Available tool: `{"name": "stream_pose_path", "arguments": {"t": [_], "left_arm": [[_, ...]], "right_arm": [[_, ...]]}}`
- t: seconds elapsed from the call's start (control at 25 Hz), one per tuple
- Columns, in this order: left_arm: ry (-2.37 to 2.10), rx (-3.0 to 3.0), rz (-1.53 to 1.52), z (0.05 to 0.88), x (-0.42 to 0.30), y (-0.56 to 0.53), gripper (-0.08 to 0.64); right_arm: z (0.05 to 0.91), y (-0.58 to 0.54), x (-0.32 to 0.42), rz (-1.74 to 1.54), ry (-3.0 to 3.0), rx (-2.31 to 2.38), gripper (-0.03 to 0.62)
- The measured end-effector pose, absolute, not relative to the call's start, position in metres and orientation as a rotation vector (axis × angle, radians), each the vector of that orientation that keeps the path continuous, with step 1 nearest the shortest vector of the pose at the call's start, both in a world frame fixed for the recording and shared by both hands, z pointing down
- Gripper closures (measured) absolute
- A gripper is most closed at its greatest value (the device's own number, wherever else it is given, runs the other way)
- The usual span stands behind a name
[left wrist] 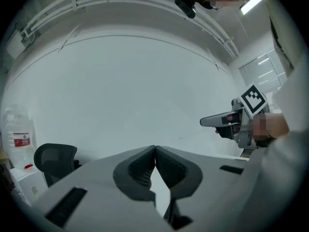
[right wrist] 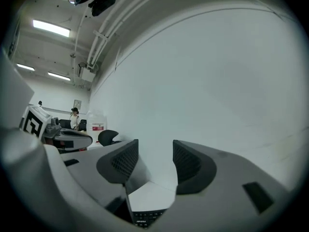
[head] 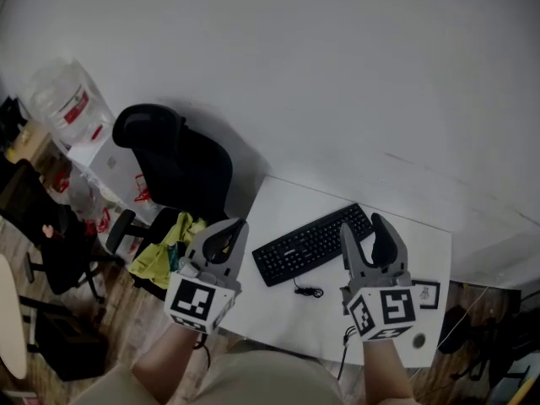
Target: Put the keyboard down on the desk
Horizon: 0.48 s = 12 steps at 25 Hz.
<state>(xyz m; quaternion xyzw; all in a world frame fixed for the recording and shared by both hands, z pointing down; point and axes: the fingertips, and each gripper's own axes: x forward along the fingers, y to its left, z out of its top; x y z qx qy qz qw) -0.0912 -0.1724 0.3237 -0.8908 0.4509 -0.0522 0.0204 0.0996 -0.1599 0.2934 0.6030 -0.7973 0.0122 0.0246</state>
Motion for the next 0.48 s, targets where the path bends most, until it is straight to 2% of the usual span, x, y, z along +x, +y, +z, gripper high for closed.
{"name": "stream_pose_path", "arguments": {"t": [0.28, 0.48], "left_arm": [[1.354, -2.759, -0.133, 0.307, -0.092, -0.158, 0.538], [1.355, -2.760, -0.106, 0.301, -0.098, -0.146, 0.538]], "right_arm": [[0.253, -0.127, 0.099, 0.008, -2.570, 1.879, 0.440], [0.257, -0.110, 0.099, 0.039, -2.576, 1.882, 0.477]]}}
